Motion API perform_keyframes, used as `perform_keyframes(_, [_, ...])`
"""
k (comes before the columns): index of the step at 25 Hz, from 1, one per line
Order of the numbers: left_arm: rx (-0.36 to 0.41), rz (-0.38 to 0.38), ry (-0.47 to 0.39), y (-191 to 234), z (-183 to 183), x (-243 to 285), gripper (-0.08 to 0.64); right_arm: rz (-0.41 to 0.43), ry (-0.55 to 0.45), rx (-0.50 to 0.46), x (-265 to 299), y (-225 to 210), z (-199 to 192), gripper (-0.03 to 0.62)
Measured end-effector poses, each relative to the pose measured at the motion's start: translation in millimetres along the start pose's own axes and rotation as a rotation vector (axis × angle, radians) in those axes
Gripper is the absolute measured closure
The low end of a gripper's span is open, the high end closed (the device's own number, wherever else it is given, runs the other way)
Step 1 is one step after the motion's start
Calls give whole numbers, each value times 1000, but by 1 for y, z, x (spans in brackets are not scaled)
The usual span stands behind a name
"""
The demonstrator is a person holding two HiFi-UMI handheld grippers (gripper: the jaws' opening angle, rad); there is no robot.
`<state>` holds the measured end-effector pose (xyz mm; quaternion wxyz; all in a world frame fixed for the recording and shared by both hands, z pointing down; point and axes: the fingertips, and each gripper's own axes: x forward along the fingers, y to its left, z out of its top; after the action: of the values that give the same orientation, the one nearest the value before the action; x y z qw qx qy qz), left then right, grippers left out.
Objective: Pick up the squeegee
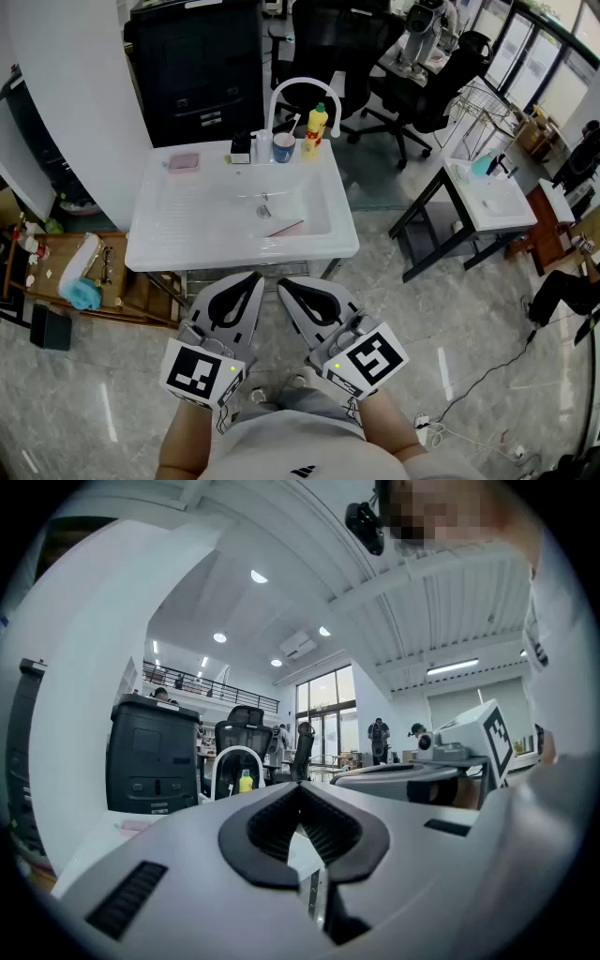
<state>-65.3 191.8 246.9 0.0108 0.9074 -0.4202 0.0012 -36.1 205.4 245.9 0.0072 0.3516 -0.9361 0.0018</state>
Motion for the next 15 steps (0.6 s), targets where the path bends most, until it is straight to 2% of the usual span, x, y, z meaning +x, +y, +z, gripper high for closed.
perform_keyframes(15, [0,32,13,-30,-8,20,548,26,-3,40,-28,-24,-9,584])
